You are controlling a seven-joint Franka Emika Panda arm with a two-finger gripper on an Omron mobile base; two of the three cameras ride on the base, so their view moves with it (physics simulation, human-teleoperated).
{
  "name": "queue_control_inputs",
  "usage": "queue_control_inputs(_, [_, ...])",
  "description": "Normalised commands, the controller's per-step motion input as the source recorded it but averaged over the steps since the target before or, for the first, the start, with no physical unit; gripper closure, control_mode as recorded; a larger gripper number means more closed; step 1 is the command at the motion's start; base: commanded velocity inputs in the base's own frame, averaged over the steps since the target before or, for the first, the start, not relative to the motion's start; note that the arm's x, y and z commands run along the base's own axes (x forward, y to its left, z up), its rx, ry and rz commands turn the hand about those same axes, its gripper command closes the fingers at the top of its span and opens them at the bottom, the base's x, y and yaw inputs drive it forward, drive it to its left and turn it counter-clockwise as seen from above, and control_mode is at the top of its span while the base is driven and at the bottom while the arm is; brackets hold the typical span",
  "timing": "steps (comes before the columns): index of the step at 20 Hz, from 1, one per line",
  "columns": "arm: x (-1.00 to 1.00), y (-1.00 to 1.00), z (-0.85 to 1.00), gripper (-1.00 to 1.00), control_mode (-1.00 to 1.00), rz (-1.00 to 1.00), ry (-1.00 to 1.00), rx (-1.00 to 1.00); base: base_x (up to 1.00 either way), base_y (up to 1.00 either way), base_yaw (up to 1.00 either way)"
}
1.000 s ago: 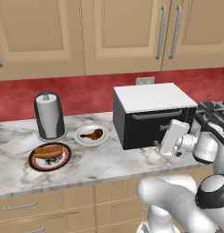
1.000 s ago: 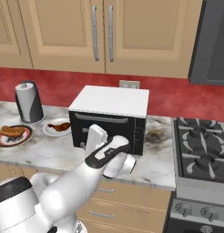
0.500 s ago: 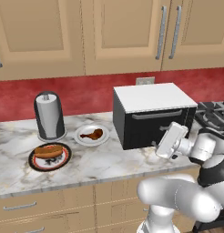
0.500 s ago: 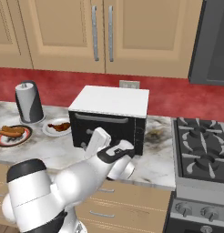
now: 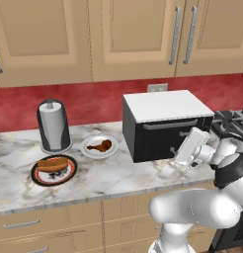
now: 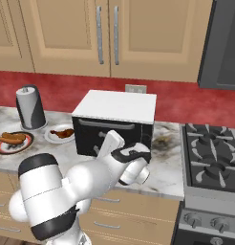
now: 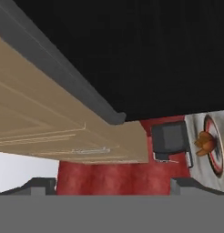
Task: Open the toaster oven door. Place the hotdog bun on the bottom rack in the toaster oven and place the chicken drumstick on the top rack.
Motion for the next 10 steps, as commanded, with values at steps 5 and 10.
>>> queue_control_inputs(5, [0.41, -0.28, 0.19, -1.00, -1.00, -0.16, 0.00, 0.00, 0.00, 0.00, 0.00])
queue_control_inputs(10, [0.30, -0.03, 0.20, -1.00, -1.00, -0.09, -0.02, 0.00, 0.00, 0.00, 0.00])
